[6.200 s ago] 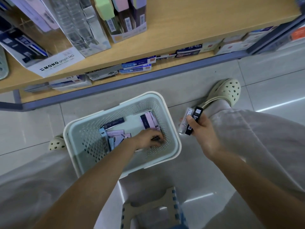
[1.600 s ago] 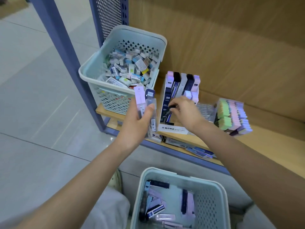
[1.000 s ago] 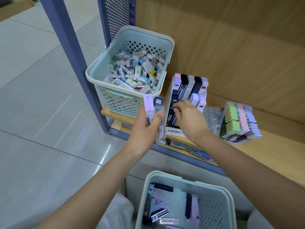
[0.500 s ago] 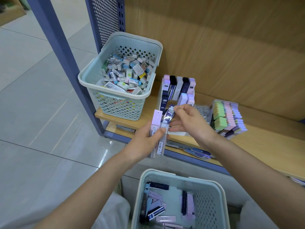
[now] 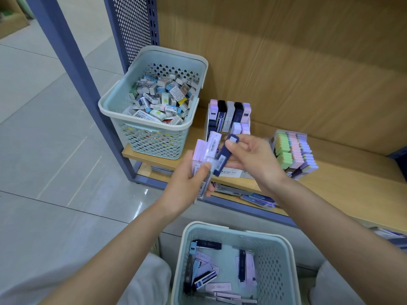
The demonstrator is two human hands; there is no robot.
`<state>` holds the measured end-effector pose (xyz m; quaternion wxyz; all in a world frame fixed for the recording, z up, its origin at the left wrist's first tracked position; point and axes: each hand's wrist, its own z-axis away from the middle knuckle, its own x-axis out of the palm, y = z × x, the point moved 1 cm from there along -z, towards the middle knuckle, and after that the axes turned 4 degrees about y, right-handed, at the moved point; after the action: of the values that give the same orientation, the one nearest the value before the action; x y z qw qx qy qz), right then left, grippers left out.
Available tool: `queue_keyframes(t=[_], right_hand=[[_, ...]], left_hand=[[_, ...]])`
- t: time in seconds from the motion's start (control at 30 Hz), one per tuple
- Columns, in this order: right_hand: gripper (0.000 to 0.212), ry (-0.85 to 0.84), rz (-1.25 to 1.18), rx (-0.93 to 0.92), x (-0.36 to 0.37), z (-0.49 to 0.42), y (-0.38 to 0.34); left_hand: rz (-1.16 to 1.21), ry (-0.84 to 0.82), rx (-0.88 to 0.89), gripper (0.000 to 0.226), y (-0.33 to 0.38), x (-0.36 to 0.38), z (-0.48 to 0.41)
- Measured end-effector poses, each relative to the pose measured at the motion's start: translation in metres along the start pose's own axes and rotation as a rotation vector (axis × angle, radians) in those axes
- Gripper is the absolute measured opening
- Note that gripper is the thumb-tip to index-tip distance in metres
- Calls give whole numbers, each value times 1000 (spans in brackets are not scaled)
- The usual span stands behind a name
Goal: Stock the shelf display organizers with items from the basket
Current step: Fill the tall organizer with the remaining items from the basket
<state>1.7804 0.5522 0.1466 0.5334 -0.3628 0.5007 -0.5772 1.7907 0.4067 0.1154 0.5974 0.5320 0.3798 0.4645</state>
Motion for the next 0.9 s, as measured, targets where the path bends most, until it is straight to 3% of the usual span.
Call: queue_keyframes(t=[0.2,0.3,0.4,0.67,0.73,0.83,0.9], right_hand=[[3,156,-66,-33,-16,3,-2],[10,148,-135,-28,-13,12,2],[20,98,-161,12,-6,22,11],[41,-272,317,-16,13,27,32],[37,-230,341,-48,14,15,32],[22,-29,450,-157,10,-15,31],[22,58,472,-216,8,-34,31]], left_hand=[[-15,77,2,21,-2,-3,1],[32,141,-14,16,-5,0,1],[91,204,-10,12,-4,0,0],[92,217,46,17,3,-6,-1],[90,215,65,17,2,-10,-2],[60,199,69,16,1,-20,-4],[60,196,64,16,-1,-24,-5]])
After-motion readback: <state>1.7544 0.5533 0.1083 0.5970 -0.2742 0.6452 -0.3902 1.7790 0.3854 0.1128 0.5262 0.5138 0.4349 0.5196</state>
